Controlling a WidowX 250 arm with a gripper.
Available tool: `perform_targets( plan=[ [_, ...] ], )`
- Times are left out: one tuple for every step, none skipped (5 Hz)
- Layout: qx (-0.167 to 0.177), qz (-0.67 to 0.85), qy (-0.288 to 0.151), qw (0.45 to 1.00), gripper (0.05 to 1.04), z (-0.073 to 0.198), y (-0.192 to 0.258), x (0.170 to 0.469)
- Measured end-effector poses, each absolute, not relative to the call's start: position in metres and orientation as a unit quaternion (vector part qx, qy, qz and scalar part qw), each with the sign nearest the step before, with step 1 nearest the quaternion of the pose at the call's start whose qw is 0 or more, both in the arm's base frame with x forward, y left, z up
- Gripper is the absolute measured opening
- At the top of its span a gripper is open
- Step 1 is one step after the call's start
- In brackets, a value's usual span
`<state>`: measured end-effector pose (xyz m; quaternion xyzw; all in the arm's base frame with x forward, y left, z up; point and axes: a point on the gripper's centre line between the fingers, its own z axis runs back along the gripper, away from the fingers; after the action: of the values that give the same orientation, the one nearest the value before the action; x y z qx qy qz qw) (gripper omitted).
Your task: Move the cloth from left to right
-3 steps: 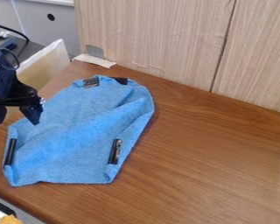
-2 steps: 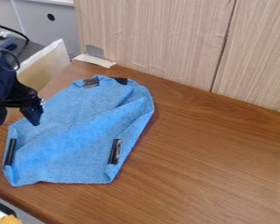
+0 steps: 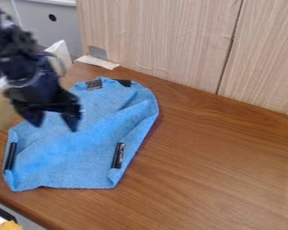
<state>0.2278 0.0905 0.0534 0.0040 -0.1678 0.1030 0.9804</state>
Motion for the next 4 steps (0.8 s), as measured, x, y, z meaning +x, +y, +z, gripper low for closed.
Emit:
perform_targets(
  plan=[
    [-0.002,0.083,-0.158,0.984,0.999,0.041,0.071,0.238],
    [0.027,0.059,-0.146,0.987,0.999,0.018,0.052,0.246],
    [0.035,0.047,-0.129,0.990,0.999,-0.008,0.044,0.249],
    [0.037,0.042,-0.130,0.990,0.999,-0.016,0.044,0.261]
  ],
)
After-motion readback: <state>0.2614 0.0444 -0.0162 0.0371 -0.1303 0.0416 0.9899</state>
